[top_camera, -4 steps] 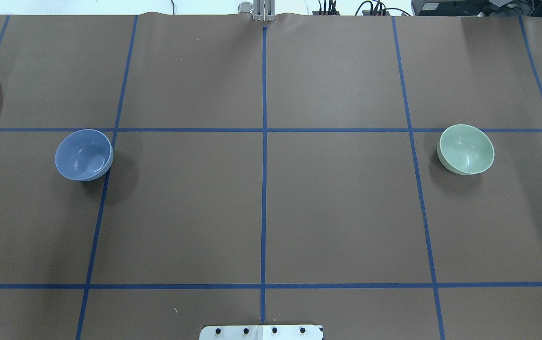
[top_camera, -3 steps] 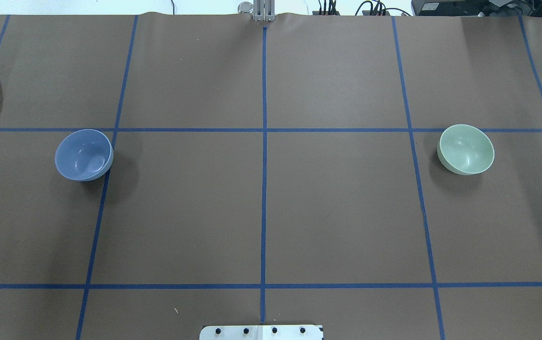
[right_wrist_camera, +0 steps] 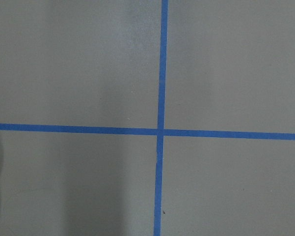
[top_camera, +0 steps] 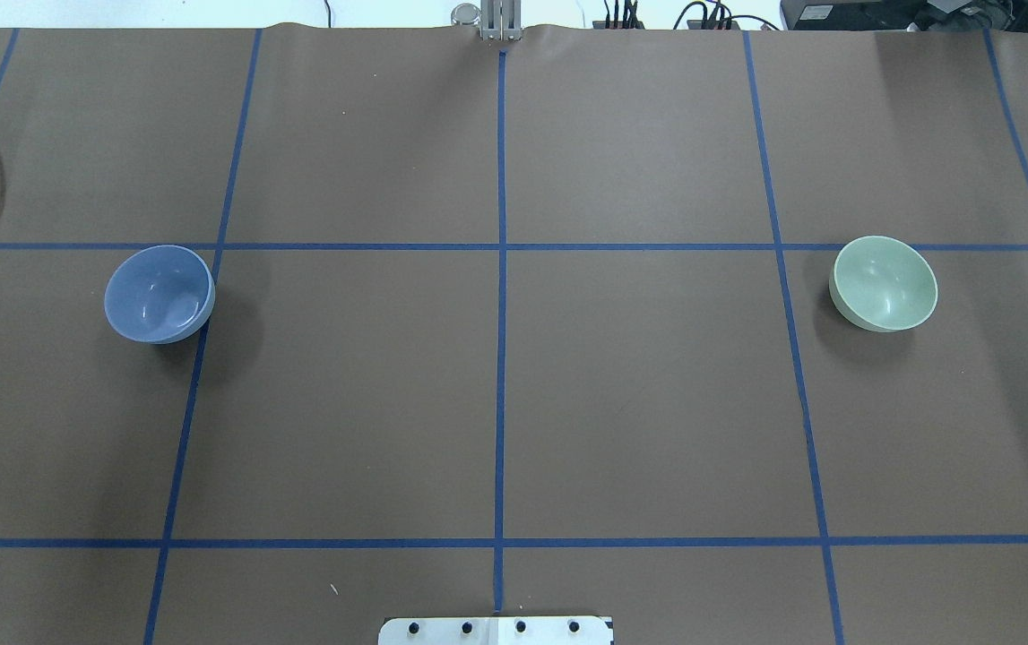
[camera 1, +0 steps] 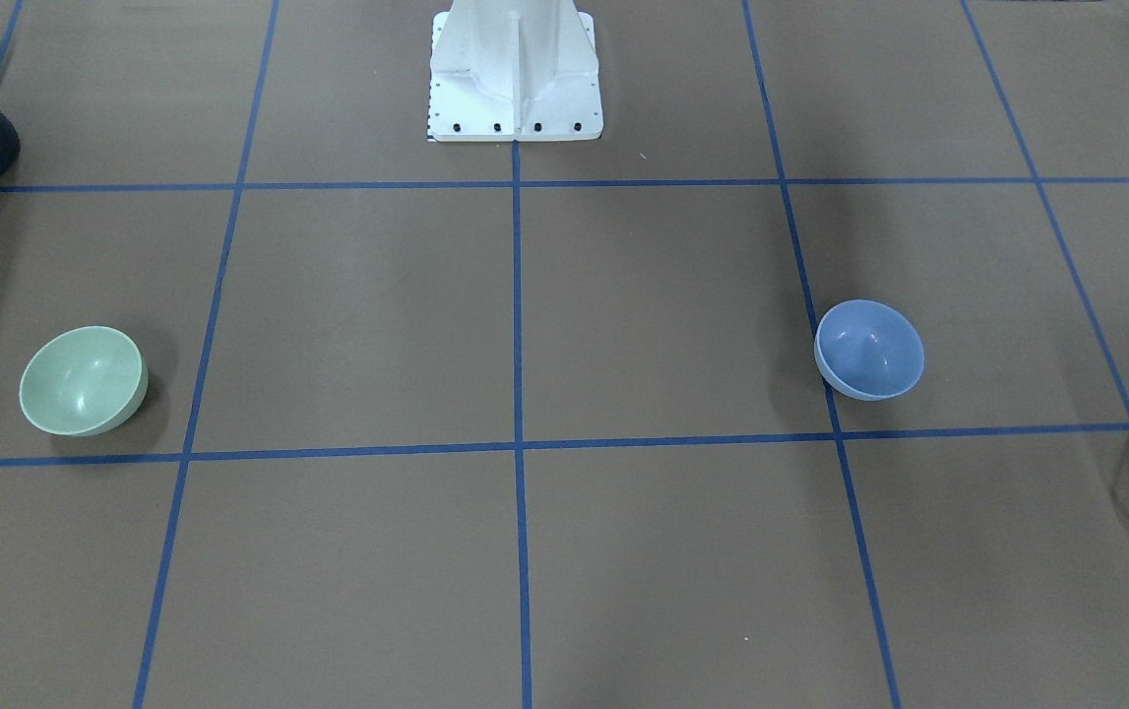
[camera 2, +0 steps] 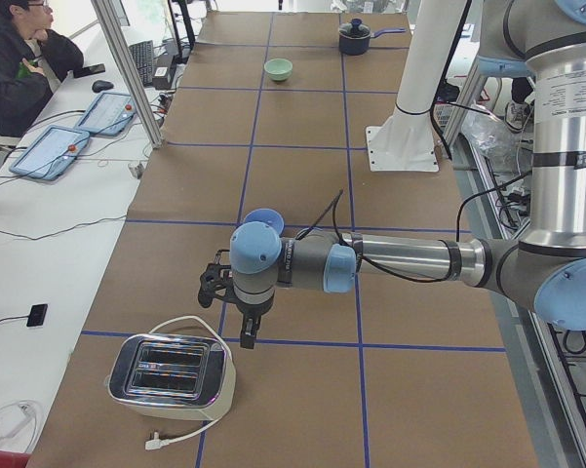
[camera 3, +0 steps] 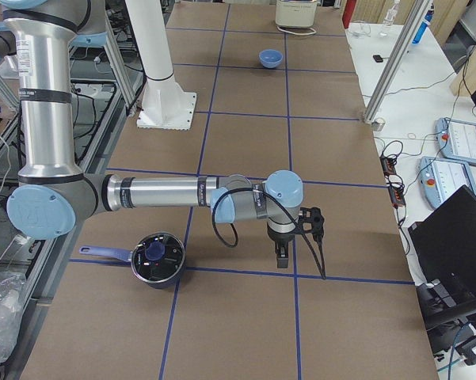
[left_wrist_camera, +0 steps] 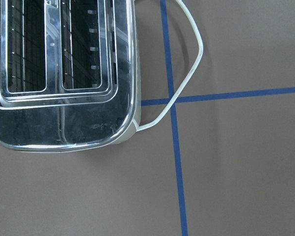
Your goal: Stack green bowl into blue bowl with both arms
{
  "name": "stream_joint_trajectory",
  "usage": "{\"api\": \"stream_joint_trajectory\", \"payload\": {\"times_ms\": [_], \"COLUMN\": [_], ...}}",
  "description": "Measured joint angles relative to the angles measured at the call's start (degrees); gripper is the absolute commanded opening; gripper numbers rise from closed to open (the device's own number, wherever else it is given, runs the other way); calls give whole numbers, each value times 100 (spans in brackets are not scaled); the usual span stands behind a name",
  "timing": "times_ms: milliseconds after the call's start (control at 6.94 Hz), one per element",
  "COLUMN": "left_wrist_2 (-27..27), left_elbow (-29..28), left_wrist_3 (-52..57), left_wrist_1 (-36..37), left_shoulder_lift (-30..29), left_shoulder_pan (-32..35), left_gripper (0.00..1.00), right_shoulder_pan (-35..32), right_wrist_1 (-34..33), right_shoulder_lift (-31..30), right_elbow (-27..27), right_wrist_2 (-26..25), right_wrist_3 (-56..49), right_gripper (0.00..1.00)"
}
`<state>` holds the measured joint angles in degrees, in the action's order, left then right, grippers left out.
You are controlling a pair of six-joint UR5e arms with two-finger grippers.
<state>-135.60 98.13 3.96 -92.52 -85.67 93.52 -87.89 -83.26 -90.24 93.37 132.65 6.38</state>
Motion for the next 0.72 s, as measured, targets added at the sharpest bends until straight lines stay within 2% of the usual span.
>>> {"api": "stream_joint_trajectory", "payload": {"times_ms": [288,576,720], "left_wrist_2": [-11,-141,-321], "left_elbow": [2,-100,-143], "left_wrist_3": [-11,-230,-299], "left_wrist_1": [-63,-140,-508], "left_shoulder_lift": [-285,-718,-724], "left_shoulder_pan": [-10,-67,-126], "left_gripper": [98,98,98], "right_shoulder_pan": [18,169,286], "right_wrist_1": [4,288,386], "right_shoulder_lift": [93,204,241], "right_elbow": [14,-17,-47], "right_wrist_2": [15,17,8], "right_wrist_3": [8,47,109], "right_gripper": [100,100,100]}}
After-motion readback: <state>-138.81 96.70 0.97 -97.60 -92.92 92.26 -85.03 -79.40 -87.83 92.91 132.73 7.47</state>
